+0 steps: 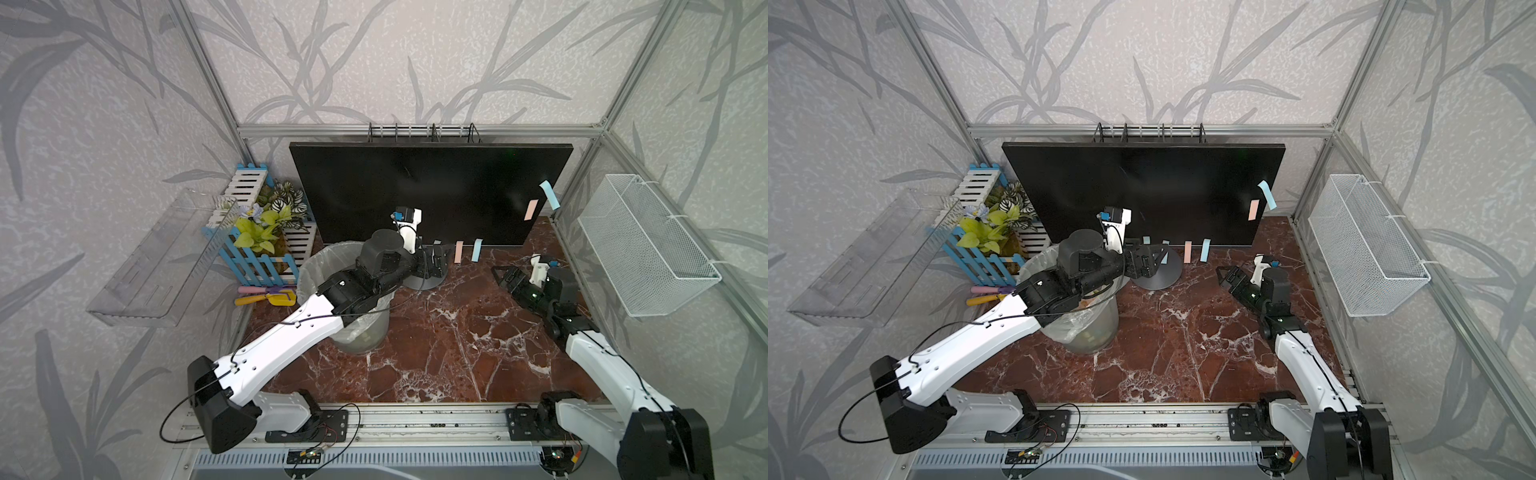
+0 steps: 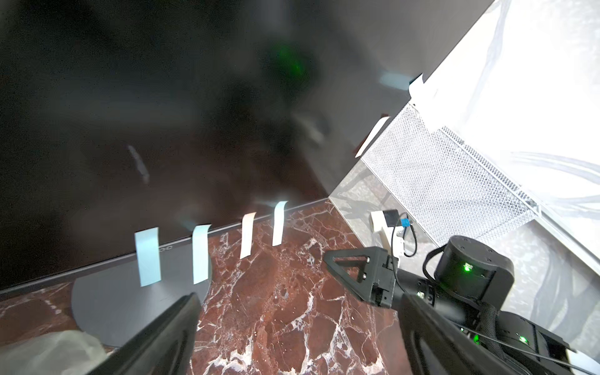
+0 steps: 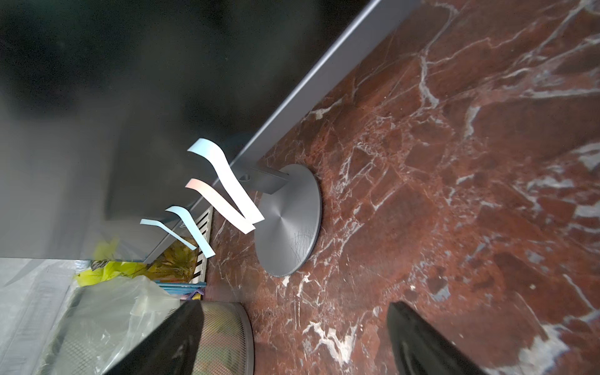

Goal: Remove the sticky note from the monitor
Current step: Tear off the sticky note from the monitor.

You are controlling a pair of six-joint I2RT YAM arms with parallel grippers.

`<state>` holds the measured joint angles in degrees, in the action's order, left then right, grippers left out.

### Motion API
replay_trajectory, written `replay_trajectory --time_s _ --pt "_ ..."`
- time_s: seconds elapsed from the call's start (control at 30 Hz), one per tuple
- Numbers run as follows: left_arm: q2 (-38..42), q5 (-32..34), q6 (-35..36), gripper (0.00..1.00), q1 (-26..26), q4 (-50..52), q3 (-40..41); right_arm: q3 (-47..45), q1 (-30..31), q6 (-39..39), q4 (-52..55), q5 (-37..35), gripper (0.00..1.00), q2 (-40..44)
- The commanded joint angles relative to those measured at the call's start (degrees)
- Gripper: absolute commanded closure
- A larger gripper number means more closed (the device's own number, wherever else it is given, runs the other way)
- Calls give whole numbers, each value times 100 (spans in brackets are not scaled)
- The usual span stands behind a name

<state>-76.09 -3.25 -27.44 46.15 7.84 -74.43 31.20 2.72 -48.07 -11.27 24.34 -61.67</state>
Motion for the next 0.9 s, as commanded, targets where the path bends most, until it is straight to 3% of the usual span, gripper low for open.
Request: replay_trajectory --time_s 0.0,0.2,0.5,0.87 --pt "-98 -570 30 0 -68 -641 225 -126 -13 -191 -1291 400 9 -356" --pt "-191 -964 -72 0 -171 -1037 408 19 -18 -466 -2419 966 15 -1344" --pt "-200 -955 -136 0 -220 -1045 388 276 -17 -1119 -4272 1527 27 -2725" --pt "-246 -889 -252 0 -228 -957 330 490 -17 -1578 -5122 1744 31 -3317"
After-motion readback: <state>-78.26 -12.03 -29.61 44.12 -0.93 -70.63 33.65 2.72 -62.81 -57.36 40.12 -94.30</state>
